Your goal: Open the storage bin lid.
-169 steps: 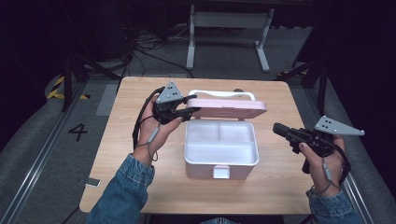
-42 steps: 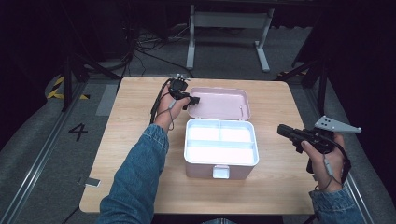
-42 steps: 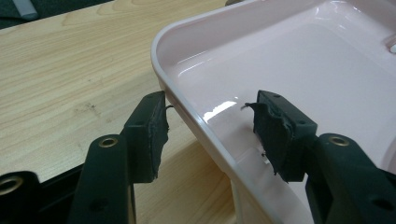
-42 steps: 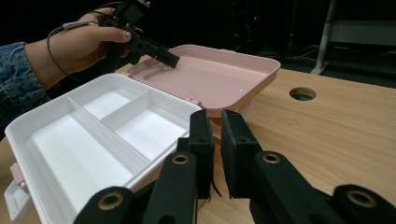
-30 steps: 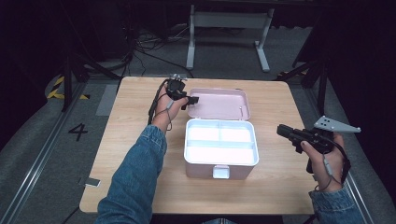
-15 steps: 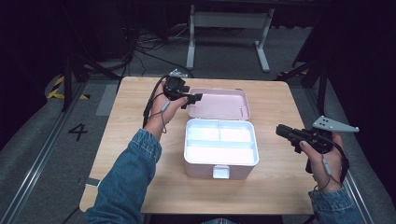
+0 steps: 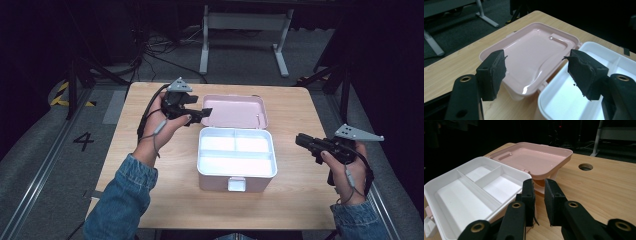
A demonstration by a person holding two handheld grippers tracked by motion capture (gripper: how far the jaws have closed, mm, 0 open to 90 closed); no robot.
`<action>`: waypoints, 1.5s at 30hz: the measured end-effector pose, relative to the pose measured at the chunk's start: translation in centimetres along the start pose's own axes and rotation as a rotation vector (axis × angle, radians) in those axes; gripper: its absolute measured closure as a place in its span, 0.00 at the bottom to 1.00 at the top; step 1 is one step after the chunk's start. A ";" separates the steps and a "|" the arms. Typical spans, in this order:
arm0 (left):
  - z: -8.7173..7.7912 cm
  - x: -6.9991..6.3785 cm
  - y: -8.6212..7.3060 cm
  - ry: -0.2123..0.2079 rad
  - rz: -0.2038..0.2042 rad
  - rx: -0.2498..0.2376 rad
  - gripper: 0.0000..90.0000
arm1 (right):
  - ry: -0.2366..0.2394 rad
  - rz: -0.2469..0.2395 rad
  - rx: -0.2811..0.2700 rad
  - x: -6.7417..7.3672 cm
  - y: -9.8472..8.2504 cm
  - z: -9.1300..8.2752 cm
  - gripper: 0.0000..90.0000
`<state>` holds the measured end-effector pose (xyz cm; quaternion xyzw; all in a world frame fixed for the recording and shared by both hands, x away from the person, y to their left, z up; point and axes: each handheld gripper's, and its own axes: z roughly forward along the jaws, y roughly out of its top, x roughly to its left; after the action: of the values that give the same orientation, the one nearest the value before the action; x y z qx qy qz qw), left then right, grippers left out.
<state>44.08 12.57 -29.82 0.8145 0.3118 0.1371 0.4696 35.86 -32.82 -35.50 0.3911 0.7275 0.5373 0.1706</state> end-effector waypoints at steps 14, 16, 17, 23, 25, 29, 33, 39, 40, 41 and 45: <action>-6.2 -1.6 -4.0 0.074 0.009 0.019 0.32 | -0.049 0.002 0.039 -1.5 0.0 -0.4 0.63; -6.9 -1.5 -4.9 0.090 -0.015 0.011 0.32 | -0.059 0.006 0.044 -1.9 0.0 -0.5 0.62; -7.2 -1.3 -5.5 0.112 -0.017 0.042 0.32 | -0.062 0.009 0.046 -2.0 0.0 -0.6 0.62; -8.3 -0.7 -7.8 0.182 -0.049 0.094 0.31 | -0.102 0.011 0.083 -3.6 -0.1 -1.0 0.59; -8.4 -0.5 -8.3 0.199 -0.062 0.096 0.31 | -0.100 0.017 0.087 -3.8 -0.2 -1.1 0.59; -8.5 -0.2 -9.6 0.182 -0.100 0.112 0.31 | -0.099 0.047 0.118 -5.0 -0.5 -0.9 0.59; -8.0 -0.1 -10.6 0.174 -0.113 0.132 0.30 | -0.108 0.049 0.145 -5.6 -0.8 -0.3 0.58; -6.8 1.2 -12.2 0.223 -0.130 0.173 0.30 | -0.114 0.061 0.169 -6.0 -1.2 0.1 0.58; -6.6 1.5 -12.5 0.239 -0.143 0.179 0.30 | -0.115 0.066 0.171 -6.0 -1.3 0.1 0.58; -6.3 1.9 -12.8 0.261 -0.135 0.183 0.30 | -0.115 0.065 0.174 -6.1 -1.4 0.1 0.58; -5.7 2.7 -13.6 0.268 -0.176 0.205 0.30 | -0.119 0.072 0.182 -6.3 -1.6 0.2 0.58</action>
<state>38.05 23.13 -38.62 0.8023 0.4538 0.1702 0.3484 39.39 -37.60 -38.14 0.4622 0.7473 0.4505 0.1580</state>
